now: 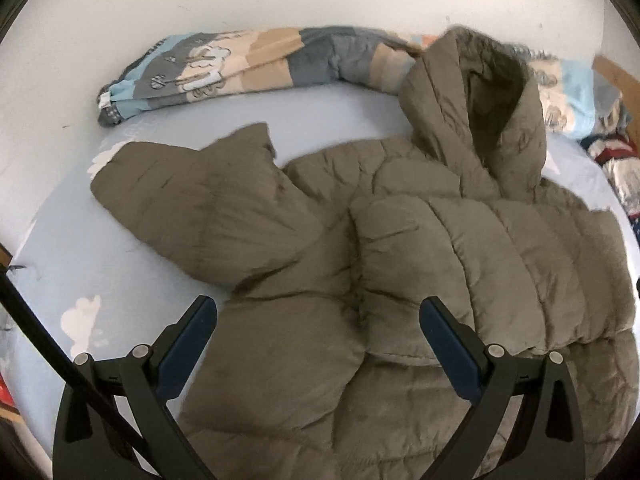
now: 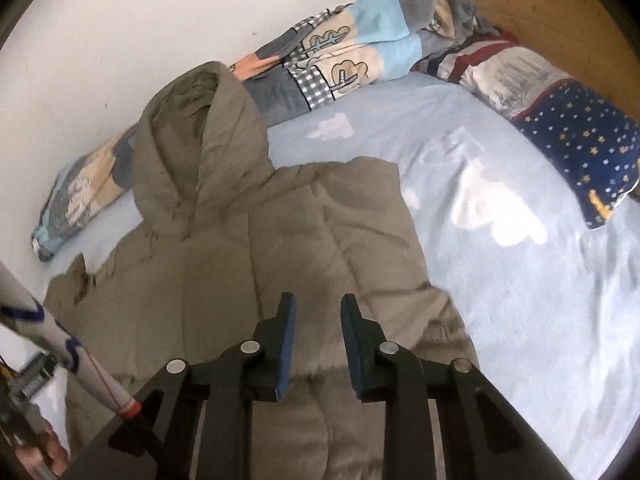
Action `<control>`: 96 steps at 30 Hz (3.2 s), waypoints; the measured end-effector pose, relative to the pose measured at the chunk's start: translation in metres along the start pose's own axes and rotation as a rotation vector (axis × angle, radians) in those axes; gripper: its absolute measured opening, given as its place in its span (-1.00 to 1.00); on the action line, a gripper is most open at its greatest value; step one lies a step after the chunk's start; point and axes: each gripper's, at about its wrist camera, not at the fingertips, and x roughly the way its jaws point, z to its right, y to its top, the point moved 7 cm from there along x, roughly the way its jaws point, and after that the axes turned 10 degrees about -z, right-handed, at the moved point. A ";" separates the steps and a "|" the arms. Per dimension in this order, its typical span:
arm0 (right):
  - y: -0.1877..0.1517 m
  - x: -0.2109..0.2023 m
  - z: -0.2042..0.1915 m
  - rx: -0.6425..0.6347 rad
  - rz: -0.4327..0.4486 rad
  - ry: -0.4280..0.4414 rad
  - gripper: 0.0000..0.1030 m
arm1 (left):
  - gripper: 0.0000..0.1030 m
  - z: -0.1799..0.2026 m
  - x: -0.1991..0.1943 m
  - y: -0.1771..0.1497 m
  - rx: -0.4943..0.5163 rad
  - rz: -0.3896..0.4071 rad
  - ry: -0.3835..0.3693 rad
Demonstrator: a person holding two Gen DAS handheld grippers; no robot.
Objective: Fold large clothes
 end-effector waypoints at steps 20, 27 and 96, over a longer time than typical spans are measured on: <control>-0.009 0.027 -0.014 -0.040 -0.030 -0.141 -0.51 | 0.97 0.012 0.010 -0.003 0.024 -0.036 0.037; -0.018 0.030 -0.059 -0.167 -0.016 -0.080 -0.51 | 0.97 0.022 0.019 -0.008 0.065 -0.065 0.034; -0.033 0.034 -0.087 -0.234 -0.082 -0.002 -0.41 | 0.10 -0.418 0.154 0.105 -0.972 0.023 -0.475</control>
